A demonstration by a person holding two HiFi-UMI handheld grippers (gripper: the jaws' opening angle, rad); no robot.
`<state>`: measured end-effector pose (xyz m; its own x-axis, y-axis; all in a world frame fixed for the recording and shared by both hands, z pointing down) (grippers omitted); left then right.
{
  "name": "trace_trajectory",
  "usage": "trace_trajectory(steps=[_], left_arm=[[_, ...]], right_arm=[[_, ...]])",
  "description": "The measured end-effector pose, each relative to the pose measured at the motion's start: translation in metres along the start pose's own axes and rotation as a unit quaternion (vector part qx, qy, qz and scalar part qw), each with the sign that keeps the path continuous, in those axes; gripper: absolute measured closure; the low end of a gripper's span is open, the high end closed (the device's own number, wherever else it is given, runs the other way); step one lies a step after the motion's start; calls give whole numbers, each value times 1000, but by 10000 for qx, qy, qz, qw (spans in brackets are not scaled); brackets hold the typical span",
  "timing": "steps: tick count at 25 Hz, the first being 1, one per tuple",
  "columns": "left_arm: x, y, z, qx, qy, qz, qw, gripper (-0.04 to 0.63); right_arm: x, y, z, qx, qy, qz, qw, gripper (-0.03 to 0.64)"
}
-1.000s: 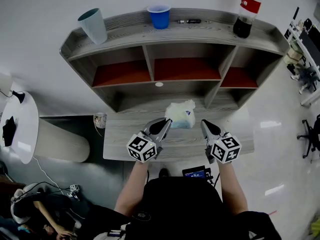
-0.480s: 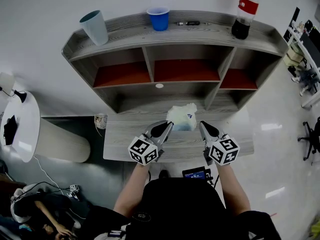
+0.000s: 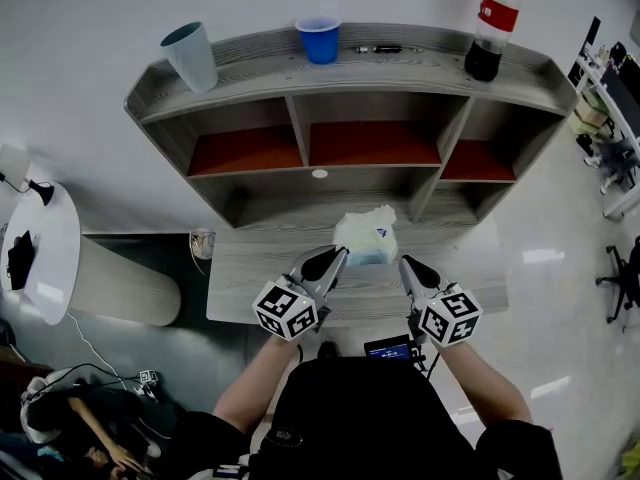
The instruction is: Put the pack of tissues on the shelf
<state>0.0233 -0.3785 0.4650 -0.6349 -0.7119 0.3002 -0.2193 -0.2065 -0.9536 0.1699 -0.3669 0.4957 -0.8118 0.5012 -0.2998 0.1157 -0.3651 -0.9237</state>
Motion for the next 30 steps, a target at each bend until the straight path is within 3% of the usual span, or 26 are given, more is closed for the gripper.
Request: trace_trajectory(steps=[9,15,30], left_arm=[[-7,36,15,-25,-34,-36,10000,586],[-8,63,33,8,-131,497,9987,586],[21,122,84,-320,45,706,9970,586]], right_arm=[[4,48,-4,-20,309,-462,9985,612],[1,91,3,-149,456,-775,9958,612],[-30,186,35,-860,236,-1168,9891,612]])
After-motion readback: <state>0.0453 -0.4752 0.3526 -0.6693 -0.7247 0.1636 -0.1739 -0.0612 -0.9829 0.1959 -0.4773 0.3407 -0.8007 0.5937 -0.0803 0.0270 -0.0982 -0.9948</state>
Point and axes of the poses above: the fingertips, and each gripper's own axes: z forward along the fingers, x to its left, y out of its top, the point moved 2 cm from there along -z, backward along the fingers, and after that the axes turned 1 degree about -x, right-handed, at the moved point
